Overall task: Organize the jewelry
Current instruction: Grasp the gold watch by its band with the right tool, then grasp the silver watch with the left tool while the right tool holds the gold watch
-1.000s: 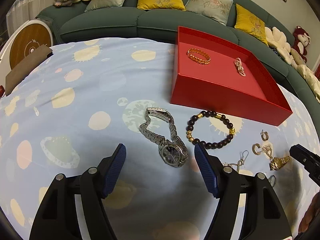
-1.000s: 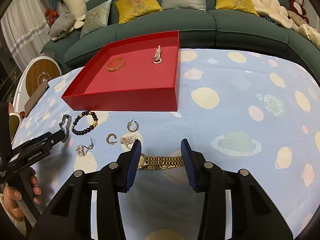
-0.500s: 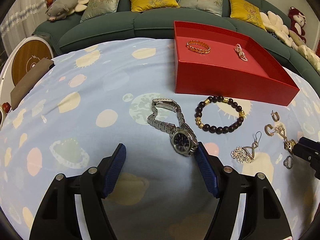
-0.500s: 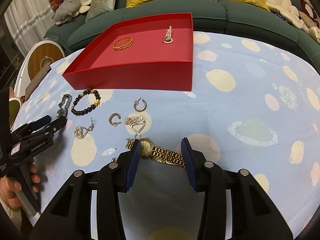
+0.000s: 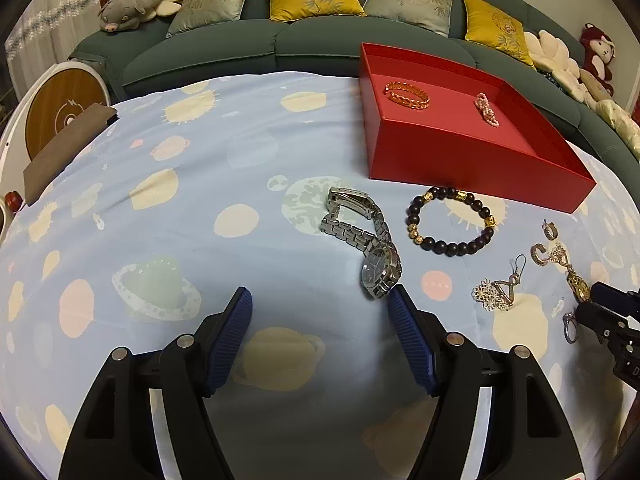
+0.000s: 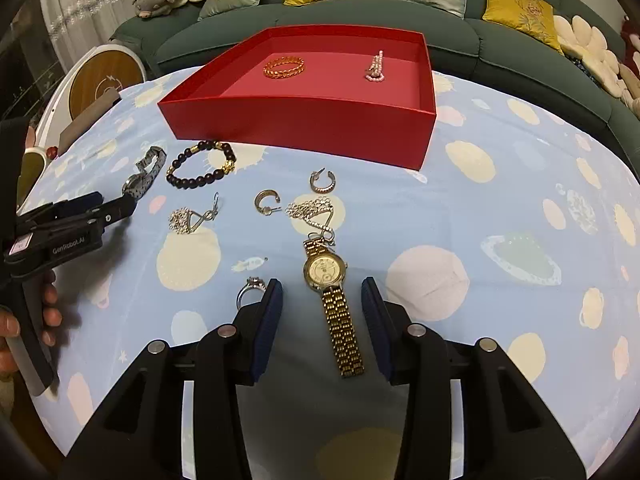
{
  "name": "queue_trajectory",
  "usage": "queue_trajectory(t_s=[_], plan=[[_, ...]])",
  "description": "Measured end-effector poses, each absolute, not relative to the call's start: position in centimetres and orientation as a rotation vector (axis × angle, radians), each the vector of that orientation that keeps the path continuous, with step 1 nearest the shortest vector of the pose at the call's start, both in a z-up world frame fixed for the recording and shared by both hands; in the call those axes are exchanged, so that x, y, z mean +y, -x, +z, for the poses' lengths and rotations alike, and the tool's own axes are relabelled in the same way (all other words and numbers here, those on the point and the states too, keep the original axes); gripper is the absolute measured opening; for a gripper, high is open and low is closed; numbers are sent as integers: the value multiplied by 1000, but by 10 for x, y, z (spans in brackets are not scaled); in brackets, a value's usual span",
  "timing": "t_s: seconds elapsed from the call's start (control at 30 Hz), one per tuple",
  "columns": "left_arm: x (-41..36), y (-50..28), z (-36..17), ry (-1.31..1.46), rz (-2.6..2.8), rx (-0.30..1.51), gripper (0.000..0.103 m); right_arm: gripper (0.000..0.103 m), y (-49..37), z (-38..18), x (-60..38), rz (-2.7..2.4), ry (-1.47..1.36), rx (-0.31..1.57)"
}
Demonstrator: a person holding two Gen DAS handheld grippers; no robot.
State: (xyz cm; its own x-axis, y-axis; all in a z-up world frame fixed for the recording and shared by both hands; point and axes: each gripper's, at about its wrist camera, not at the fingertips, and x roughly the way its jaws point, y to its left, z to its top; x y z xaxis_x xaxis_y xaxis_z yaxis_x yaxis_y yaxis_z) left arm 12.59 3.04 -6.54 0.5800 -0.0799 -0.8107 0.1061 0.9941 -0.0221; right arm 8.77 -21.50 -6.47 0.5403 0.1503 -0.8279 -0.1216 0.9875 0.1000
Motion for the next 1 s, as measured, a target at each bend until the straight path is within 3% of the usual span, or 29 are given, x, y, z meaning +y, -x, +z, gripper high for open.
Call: queue_trajectory(t_s=[0.13,0.27,0.77,0.87,1.0], plan=[[28,-125,-66,-31,-118,941,68,40,-91,-66,-212,158,-26,981],[30,-126,-65,-11,-122,938,68,21,-88,-65,-203,179,7,982],[32,-143,-62,119,-108,930,68,21,-77,-44,-204,237,-93,953],[24,-142,-63,45,-81,923,61,21,-78,-44,-206,233,-98,956],[18,-135,-64,-44,-95,903,34,21,-77,-44,-210,226,-102,956]])
